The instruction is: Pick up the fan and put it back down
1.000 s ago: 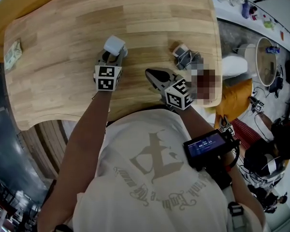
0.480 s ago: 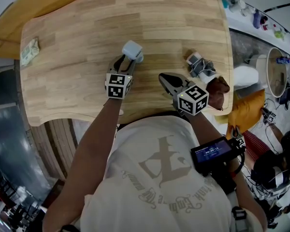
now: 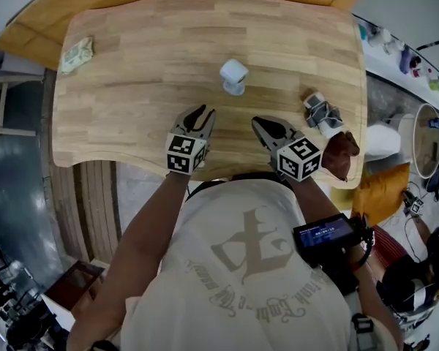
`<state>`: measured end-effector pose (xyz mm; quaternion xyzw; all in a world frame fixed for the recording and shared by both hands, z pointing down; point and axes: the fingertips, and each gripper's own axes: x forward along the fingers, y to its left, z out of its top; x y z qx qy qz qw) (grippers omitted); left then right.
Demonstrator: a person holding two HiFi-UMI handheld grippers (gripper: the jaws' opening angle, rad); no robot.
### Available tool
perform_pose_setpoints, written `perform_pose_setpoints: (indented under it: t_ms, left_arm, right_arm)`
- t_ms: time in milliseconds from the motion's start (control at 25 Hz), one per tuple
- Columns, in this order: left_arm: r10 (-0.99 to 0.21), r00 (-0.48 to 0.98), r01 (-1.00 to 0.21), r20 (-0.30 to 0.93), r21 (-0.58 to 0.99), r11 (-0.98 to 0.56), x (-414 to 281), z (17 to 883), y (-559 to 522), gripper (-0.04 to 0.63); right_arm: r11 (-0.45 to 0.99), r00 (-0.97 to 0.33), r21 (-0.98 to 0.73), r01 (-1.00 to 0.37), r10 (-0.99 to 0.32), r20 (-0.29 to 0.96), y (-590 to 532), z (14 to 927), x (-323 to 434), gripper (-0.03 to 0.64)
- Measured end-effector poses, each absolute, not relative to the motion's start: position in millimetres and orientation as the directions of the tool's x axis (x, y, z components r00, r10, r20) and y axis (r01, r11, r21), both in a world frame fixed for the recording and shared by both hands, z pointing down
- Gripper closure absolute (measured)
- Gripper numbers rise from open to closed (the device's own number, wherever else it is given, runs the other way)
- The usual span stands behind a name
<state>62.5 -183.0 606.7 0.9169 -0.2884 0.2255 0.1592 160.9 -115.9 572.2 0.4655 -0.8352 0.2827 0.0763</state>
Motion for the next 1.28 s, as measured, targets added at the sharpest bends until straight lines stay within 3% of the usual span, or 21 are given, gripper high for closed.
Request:
perform_pose_setpoints:
  t_ms: [320, 1280]
  left_arm:
    - [-0.513, 0.748, -0.631, 0.421, 0.209, -0.747, 10.5, 559.1, -155.7, 0.582]
    - [-0.515, 0.762, -0.627, 0.392, 0.251, -0.737, -13.5, 560.4, -126.4, 0.584]
  right_arm:
    - [0.48, -0.602, -0.379, -0.791, -0.72, 0.345, -116.8, 550.6, 127.0, 0.603]
    - [0.527, -0.621, -0.333, -0.782, -0.702, 0.349, -106.8, 537.7, 104.3, 0.603]
